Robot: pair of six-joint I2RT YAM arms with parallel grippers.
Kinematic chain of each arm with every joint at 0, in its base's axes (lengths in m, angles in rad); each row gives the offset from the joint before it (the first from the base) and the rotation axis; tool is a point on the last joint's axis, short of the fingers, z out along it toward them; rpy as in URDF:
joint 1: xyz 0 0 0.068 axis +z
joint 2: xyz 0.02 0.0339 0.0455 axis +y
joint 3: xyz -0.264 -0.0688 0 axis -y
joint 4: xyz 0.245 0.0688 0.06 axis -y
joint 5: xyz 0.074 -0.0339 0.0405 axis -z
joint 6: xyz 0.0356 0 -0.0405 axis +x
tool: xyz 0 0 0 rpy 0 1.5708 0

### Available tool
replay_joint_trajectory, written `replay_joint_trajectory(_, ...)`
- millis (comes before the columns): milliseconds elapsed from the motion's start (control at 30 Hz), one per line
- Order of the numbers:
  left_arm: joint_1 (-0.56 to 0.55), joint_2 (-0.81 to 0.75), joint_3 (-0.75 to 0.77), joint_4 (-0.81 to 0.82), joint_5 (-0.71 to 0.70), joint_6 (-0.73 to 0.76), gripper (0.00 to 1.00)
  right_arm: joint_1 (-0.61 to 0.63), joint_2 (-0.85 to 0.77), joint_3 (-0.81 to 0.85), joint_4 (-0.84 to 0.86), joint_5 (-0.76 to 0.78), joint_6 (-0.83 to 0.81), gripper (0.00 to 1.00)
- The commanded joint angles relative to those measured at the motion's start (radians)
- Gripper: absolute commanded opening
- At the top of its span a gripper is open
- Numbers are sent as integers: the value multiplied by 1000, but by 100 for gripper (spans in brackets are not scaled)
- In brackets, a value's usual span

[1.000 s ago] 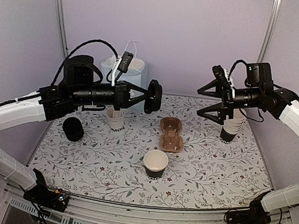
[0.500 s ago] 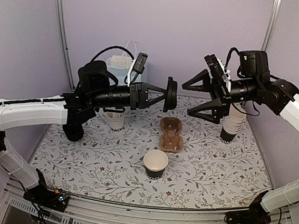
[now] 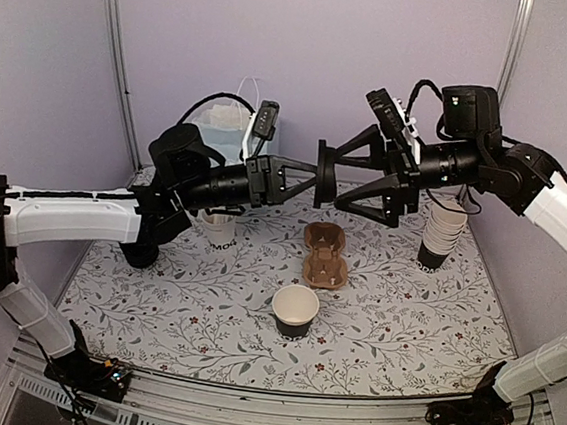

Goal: Pack the takeout coffee

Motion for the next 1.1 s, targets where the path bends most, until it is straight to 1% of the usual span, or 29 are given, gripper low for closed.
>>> replay_joint_trajectory(0, -12, 15, -16, 84, 3, -41, 1, 22, 17, 39, 38, 55, 43, 99)
replay_joint_trajectory(267, -12, 21, -34, 130, -19, -79, 1, 36, 19, 33, 63, 88, 65, 99)
replay_joint_trajectory(433, -12, 23, -36, 125, -30, -83, 2, 35, 17, 22, 83, 116, 85, 91)
replay_joint_trajectory(667, -13, 34, -34, 123, -42, -91, 2, 36, 21, 6, 104, 114, 105, 87)
replay_joint_trajectory(833, -14, 38, -37, 127, -45, -95, 3, 35, 20, -1, 104, 96, 106, 75)
replay_joint_trajectory(900, -14, 32, -42, 126, -51, -92, 5, 36, 17, -8, 102, 94, 104, 69)
replay_joint_trajectory(967, -13, 27, -46, 112, -60, -88, 11, 36, 12, -19, 99, 93, 98, 65)
replay_joint_trajectory(1033, -13, 21, -49, 93, -72, -78, 16, 35, 8, -29, 98, 97, 93, 62)
replay_joint_trajectory(1067, -12, 18, -53, 84, -76, -74, 21, 35, 6, -33, 96, 100, 90, 62)
